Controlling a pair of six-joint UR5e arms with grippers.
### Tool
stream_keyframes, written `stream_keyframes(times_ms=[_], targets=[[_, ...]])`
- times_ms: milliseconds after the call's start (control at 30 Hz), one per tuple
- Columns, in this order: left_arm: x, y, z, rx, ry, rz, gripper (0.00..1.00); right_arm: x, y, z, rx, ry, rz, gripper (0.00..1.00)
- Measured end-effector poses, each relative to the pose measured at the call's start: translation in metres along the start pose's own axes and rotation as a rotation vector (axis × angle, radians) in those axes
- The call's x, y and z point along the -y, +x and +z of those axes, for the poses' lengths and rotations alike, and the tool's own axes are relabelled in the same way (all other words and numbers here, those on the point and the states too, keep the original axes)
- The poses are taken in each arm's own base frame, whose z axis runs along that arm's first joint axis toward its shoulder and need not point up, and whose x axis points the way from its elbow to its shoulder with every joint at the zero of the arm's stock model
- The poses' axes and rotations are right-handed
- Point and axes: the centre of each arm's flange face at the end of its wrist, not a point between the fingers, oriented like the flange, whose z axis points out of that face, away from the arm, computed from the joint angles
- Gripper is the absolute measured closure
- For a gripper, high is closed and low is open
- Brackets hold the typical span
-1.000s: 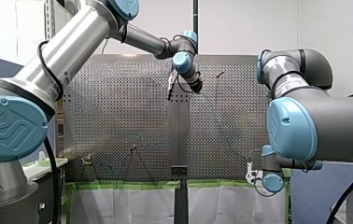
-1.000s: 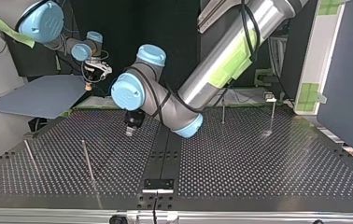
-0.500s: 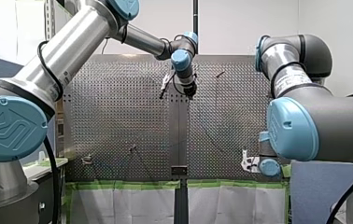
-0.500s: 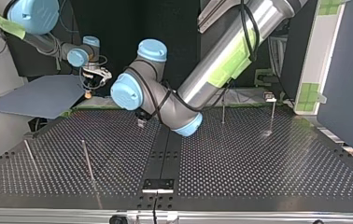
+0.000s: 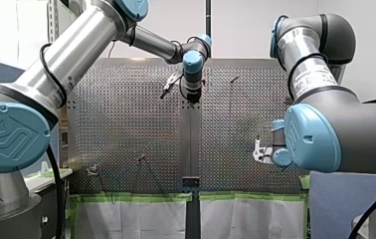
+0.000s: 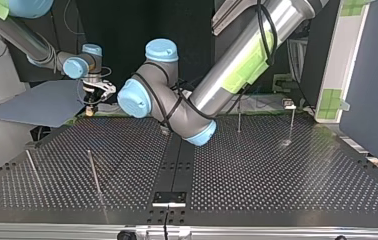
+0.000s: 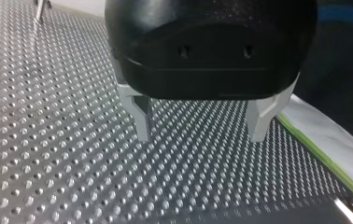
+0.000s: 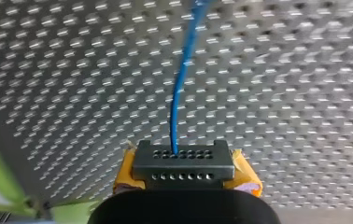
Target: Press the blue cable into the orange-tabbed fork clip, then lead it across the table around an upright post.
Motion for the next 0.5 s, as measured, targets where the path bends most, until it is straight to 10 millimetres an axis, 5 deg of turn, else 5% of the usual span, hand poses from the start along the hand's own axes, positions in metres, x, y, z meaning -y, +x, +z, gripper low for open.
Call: stream_keyframes(times_ms=[500], targets=[[0.008,-0.001,-0.003,0.013,0.033,-0.001,0.0,0.024,0.108,0.001,-0.159,0.06,0.03,1.0]])
